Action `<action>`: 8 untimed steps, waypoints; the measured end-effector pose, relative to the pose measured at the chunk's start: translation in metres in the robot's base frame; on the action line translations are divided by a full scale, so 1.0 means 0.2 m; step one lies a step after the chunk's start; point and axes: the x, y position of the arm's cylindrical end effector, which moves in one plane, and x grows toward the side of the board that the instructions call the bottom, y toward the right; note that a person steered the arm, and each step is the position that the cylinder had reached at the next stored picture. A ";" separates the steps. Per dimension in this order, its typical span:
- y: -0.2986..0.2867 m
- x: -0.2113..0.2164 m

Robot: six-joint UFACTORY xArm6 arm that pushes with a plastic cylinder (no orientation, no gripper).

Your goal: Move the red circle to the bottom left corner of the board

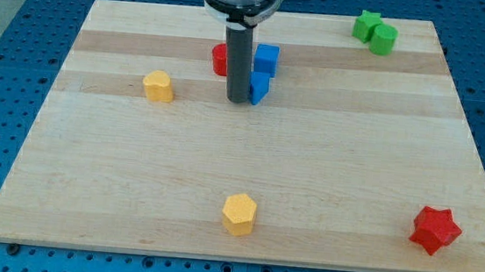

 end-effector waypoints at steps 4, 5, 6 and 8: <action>-0.15 -0.37; -0.24 -0.38; -0.40 -0.39; -0.68 -0.43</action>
